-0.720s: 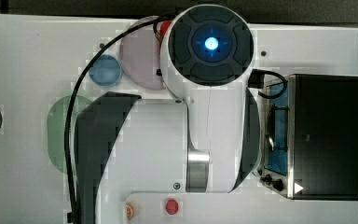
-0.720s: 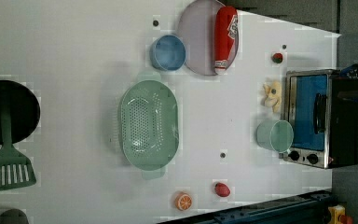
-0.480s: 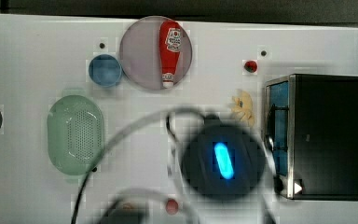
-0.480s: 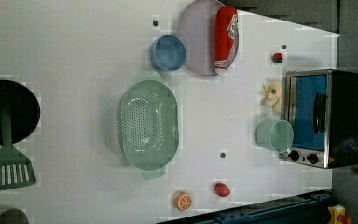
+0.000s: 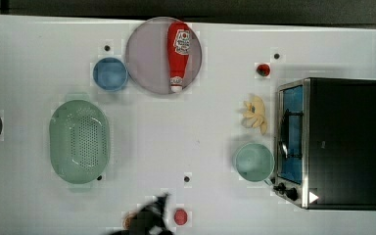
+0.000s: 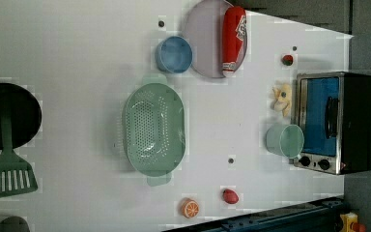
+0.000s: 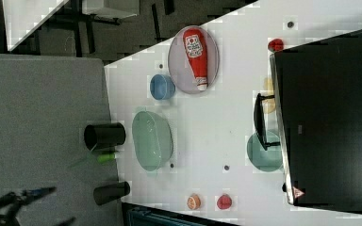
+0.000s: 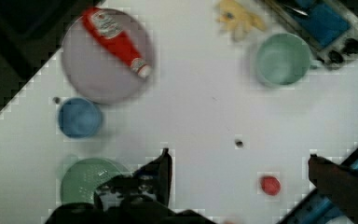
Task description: Drag strainer left to right.
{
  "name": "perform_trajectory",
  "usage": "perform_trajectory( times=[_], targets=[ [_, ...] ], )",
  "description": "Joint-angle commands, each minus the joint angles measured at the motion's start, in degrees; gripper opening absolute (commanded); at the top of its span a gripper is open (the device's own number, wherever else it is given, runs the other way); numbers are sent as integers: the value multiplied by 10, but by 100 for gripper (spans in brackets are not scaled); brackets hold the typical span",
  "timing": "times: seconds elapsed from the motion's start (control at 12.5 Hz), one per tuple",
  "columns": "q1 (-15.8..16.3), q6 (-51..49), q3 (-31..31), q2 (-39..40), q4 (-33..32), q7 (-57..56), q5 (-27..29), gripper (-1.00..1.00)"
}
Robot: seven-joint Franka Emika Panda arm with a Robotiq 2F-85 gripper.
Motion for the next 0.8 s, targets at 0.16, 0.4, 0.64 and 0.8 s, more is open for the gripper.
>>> perform_trajectory(
  times=[0.16,0.4,0.64,0.8],
  targets=[
    [15,64,117,132,-67,60,1,100],
    [16,144,204,210,-75,199,1,100],
    [16,234,268,309,-75,379,0,100],
    [16,294,292,379,-75,484,-2,100]
  ],
)
